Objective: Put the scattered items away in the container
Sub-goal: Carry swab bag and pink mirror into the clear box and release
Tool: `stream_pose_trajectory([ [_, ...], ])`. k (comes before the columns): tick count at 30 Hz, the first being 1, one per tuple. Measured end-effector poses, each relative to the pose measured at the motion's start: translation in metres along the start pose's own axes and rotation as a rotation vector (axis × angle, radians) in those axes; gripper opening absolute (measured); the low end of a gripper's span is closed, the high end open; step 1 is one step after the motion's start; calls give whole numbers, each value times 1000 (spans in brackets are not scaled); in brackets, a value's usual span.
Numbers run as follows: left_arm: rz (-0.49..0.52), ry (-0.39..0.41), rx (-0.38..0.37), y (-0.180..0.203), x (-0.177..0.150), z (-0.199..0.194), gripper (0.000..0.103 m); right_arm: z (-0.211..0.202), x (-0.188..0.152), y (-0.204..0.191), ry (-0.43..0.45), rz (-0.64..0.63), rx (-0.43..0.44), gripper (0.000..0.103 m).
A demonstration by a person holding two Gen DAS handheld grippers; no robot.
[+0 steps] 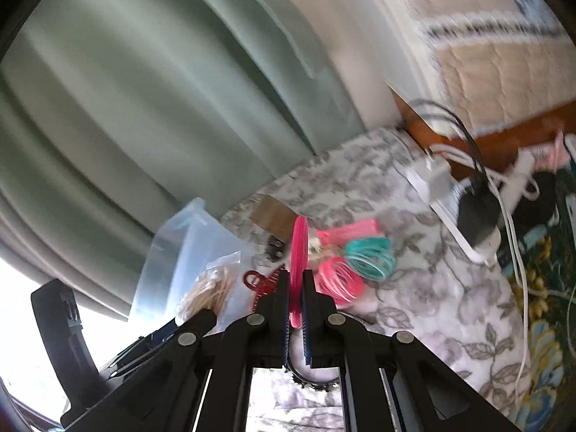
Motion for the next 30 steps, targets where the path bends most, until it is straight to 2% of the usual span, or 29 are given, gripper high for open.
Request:
stream_pose_trajectory([
  [8, -52, 99, -11, -27, 7, -37, 46, -8, 5, -56, 17, -120, 57, 7],
  [13, -103, 132, 0, -52, 9, -51, 46, -1, 6, -97, 3, -202, 100, 7],
  [22, -238, 168, 43, -114, 0, -65, 46, 35, -5, -164, -82, -331, 163, 7],
  [30, -334, 152, 66, -159, -3, -59, 46, 77, -21, -205, -179, -416, 164, 7],
])
Point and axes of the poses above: each gripper's, at about its wrist camera, not at the fingertips, and z roughly the way its jaws point, y to its right, x to its top, the point moved 1 cm from there along z, roughly the way its jaws point, and after that the axes turned 11 degrees about -y, right-handed, at the moved point
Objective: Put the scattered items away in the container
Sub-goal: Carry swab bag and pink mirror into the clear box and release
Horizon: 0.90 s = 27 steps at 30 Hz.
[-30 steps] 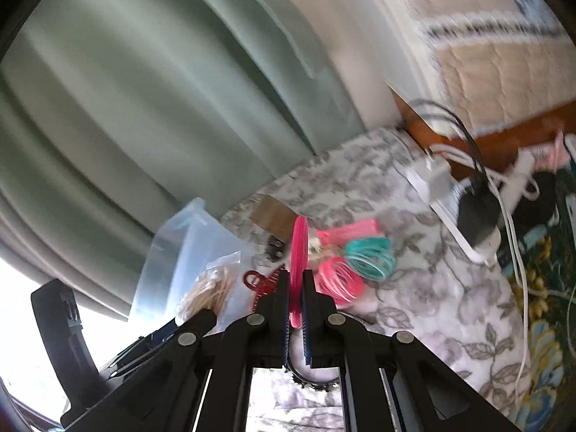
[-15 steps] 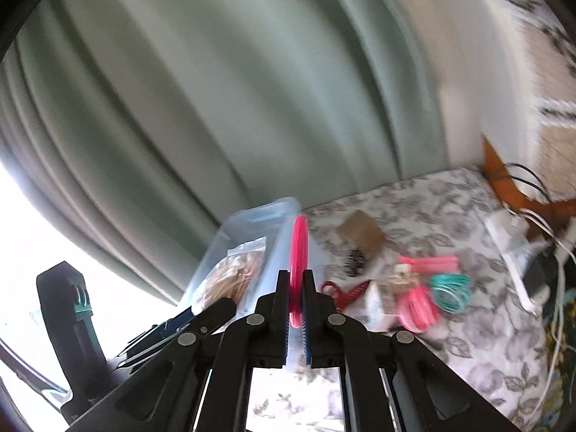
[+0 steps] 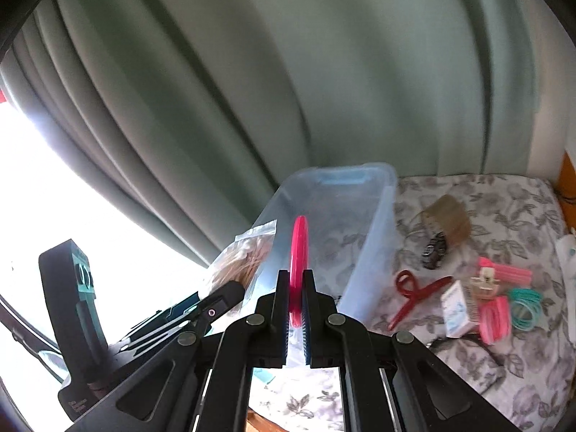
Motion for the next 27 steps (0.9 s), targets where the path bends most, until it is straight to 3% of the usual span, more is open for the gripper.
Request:
stream_pose_trajectory([
  [11, -45, -58, 17, -19, 4, 30, 46, 54, 1, -12, -121, -28, -27, 7],
  [22, -76, -81, 23, -15, 7, 48, 47, 63, 6, -2, -139, -4, -18, 7],
  [25, -90, -68, 29, -41, -9, 17, 48, 64, 7, 1, -142, 7, -20, 8],
  [27, -91, -72, 27, -45, -10, 16, 49, 64, 8, 3, -143, 13, -27, 10],
])
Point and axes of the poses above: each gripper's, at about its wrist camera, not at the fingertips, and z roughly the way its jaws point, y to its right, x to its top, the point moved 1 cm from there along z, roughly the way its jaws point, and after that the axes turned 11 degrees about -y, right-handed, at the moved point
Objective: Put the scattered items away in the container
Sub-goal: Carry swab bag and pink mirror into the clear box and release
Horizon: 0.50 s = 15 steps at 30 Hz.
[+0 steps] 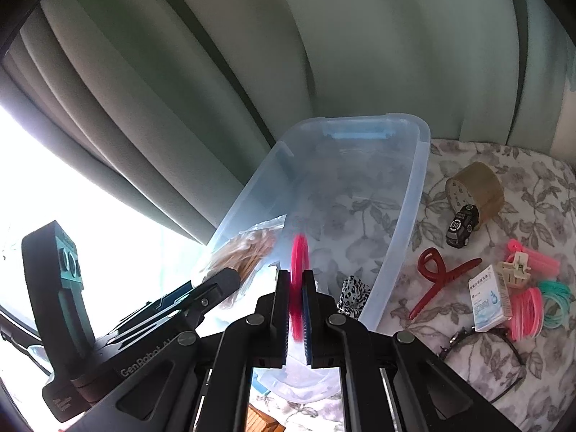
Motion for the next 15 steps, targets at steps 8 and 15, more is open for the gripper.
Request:
stream_pose_trajectory([
  [8, -2, -9, 3, -8, -3, -11, 61, -2, 0, -1, 5, -17, -15, 12],
  [15, 8, -19, 13, -4, -4, -13, 69, -2, -2, -2, 0, -17, -20, 24],
])
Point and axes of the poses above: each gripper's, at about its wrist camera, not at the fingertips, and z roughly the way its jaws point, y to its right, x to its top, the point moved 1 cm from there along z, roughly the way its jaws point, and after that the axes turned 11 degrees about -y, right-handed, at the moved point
